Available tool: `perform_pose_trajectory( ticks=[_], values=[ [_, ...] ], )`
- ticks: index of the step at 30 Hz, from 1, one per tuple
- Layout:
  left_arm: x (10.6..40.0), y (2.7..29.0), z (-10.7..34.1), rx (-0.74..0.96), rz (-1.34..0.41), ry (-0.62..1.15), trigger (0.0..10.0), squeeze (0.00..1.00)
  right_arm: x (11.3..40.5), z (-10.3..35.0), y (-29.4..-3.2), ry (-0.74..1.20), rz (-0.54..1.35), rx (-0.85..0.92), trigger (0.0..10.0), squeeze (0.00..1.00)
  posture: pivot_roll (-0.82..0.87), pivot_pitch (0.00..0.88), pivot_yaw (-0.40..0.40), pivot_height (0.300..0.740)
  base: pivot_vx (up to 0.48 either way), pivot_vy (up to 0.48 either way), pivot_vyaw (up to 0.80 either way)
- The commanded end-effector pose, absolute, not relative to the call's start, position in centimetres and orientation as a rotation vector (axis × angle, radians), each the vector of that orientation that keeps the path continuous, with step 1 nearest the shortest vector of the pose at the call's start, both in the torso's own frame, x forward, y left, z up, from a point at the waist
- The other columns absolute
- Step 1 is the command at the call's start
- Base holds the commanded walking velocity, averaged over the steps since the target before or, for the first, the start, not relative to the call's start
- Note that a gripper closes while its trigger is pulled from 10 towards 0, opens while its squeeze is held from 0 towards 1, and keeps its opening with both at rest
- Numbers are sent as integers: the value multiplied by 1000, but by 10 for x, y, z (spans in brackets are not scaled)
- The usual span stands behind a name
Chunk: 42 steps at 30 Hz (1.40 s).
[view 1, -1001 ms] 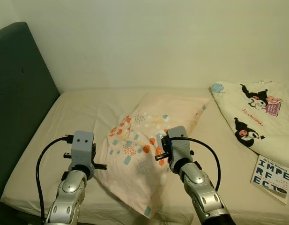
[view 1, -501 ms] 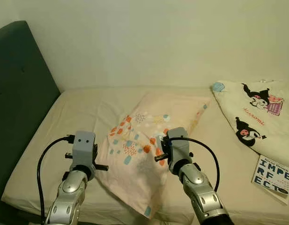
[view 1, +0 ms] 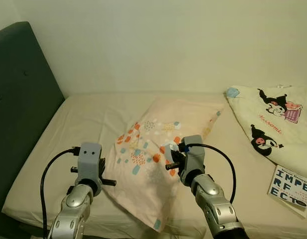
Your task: Clean up the room
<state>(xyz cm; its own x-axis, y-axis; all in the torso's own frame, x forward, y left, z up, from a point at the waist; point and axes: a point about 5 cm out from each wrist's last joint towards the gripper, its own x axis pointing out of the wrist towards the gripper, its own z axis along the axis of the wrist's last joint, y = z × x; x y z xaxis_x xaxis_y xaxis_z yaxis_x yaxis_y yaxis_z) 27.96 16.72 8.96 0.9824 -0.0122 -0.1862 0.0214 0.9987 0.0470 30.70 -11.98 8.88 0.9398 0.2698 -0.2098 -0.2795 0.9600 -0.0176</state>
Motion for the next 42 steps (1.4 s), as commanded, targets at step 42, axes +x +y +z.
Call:
perform_pose_trajectory(
  ticks=[42],
  values=[
    [277,166,86,40,3,193,10000,0,307,92,-127,180,244,-107,10000,0,-109,125,12,708,0,0,0]
  ],
)
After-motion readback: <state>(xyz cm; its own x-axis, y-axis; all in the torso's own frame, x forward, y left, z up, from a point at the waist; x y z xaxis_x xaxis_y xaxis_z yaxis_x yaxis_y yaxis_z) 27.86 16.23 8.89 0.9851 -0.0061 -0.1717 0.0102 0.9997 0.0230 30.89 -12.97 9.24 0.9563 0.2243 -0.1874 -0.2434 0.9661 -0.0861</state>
